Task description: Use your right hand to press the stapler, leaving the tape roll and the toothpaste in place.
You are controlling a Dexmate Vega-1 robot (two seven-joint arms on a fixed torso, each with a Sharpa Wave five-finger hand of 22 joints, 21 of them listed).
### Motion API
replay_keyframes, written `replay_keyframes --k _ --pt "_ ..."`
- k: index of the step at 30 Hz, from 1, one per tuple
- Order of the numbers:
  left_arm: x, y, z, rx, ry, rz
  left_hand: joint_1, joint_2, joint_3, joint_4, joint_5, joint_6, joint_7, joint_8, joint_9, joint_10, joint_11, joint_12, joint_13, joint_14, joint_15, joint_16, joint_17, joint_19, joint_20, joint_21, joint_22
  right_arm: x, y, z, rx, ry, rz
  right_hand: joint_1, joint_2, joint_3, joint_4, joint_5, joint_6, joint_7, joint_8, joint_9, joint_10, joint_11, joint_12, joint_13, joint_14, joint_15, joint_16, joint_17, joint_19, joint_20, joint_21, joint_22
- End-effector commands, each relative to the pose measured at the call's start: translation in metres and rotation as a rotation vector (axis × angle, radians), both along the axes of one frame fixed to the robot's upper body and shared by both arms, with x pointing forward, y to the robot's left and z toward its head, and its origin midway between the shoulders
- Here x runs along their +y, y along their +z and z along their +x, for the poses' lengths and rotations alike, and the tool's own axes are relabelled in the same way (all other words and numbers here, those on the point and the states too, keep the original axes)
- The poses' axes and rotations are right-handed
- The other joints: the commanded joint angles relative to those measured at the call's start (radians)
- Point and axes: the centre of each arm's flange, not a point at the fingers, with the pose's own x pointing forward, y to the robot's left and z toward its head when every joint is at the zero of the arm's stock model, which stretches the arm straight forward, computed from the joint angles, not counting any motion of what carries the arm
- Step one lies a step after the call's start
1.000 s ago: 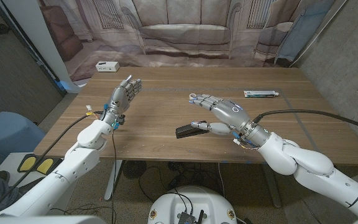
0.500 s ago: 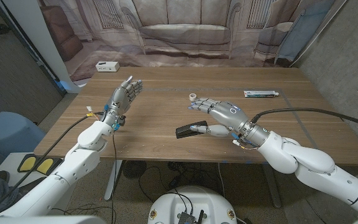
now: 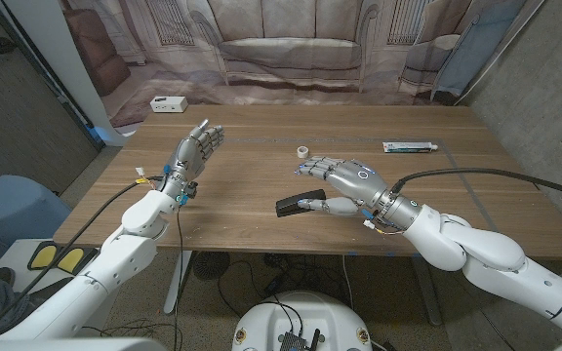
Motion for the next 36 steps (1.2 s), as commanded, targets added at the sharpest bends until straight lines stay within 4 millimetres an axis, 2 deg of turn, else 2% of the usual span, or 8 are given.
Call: replay_keyframes --k 1,8,10,12,20,23,31,36 --pt "0.001 -0.001 -0.003 0.002 0.007 -0.002 0.013 0.001 0.010 -0.002 -0.003 0.007 0.003 -0.001 0.006 0.009 0.001 -0.001 0.005 0.007 0.002 -0.003 0.005 0.007 0.002 -0.003 0.005 0.002 -0.003 0.009 0.030 -0.005 -0.022 -0.005 -0.004 -0.002 0.002 -0.002 0.017 -0.008 0.005 0.005 0.002 -0.014 -0.004 0.003 -0.032 0.009 -0.013 0.001 -0.034 0.004 -0.005 0.004" --pt "0.001 -0.001 -0.002 0.001 0.006 -0.002 0.014 0.001 0.010 -0.002 -0.003 0.007 0.003 -0.001 0.006 0.010 0.004 -0.002 0.005 0.011 0.002 -0.003 0.005 0.007 0.002 -0.004 0.005 0.004 -0.003 0.014 0.042 -0.005 -0.042 -0.005 -0.006 -0.002 0.001 -0.001 0.020 -0.008 0.004 0.005 0.001 -0.020 -0.006 0.003 -0.032 0.001 -0.012 -0.001 -0.043 -0.004 -0.002 0.004" --pt "0.001 -0.001 -0.002 0.002 0.006 -0.003 0.014 0.002 0.010 -0.002 -0.003 0.007 0.002 -0.002 0.006 0.010 0.002 -0.002 0.005 0.011 0.002 -0.003 0.005 0.007 0.003 -0.004 0.005 0.005 -0.003 0.016 0.048 -0.008 -0.051 -0.005 -0.004 0.000 0.001 -0.001 0.019 -0.014 0.002 0.005 0.002 -0.004 -0.008 0.003 -0.012 -0.008 -0.004 -0.003 -0.045 -0.006 0.002 0.004" --pt "0.000 0.000 -0.001 0.003 0.004 -0.002 0.014 0.002 0.010 -0.002 -0.003 0.008 0.002 -0.001 0.006 0.011 0.002 -0.002 0.005 0.012 0.002 -0.002 0.005 0.006 0.003 -0.005 0.005 0.005 -0.002 0.017 0.052 -0.004 -0.050 0.000 0.002 0.005 0.000 0.000 0.005 -0.022 -0.005 0.005 -0.023 -0.008 -0.019 0.003 -0.010 -0.006 -0.004 -0.005 -0.046 -0.006 0.006 0.004" --pt "0.000 0.001 0.000 0.002 0.007 -0.003 0.016 0.003 0.011 -0.002 -0.003 0.009 0.001 -0.002 0.006 0.011 0.001 -0.003 0.005 0.013 0.001 -0.003 0.005 0.004 0.003 -0.006 0.005 0.006 0.000 0.020 0.052 0.004 -0.045 0.011 0.019 0.021 -0.002 0.002 -0.015 -0.031 -0.013 0.006 -0.057 -0.014 -0.031 0.003 0.062 -0.011 0.018 -0.009 -0.031 -0.003 0.017 0.003" --pt "0.001 0.001 0.000 0.000 0.008 -0.002 0.016 0.004 0.012 -0.002 -0.003 0.009 0.002 -0.002 0.006 0.012 0.001 -0.003 0.005 0.014 0.000 -0.003 0.005 0.004 0.004 -0.006 0.005 0.007 0.000 0.020 0.057 0.004 -0.045 0.012 0.023 0.026 -0.002 0.001 -0.019 -0.030 -0.013 0.006 -0.061 -0.010 -0.030 0.002 0.125 -0.023 0.039 -0.008 -0.020 -0.005 0.021 0.003" --pt "0.003 0.002 0.001 -0.006 0.009 -0.005 0.018 0.006 0.013 -0.003 -0.004 0.011 0.001 -0.002 0.006 0.012 -0.001 -0.004 0.005 0.014 -0.001 -0.003 0.004 0.002 0.006 -0.007 0.005 0.010 -0.004 0.023 0.064 -0.004 -0.061 0.018 0.025 0.032 -0.005 0.001 -0.021 -0.029 -0.013 0.007 -0.048 -0.015 -0.024 0.002 0.128 -0.027 0.036 -0.010 -0.013 -0.007 0.023 0.003" --pt "0.005 0.003 0.001 -0.009 0.013 -0.008 0.020 0.008 0.014 -0.003 -0.004 0.011 0.001 -0.002 0.006 0.013 -0.001 -0.005 0.005 0.016 -0.003 -0.003 0.004 0.004 0.003 -0.007 0.005 0.010 -0.003 0.028 0.075 -0.012 -0.076 0.021 0.021 0.035 -0.007 0.000 -0.030 -0.030 -0.015 0.007 -0.046 -0.010 -0.024 0.002 0.088 -0.019 0.015 -0.011 -0.001 -0.007 0.025 0.003"
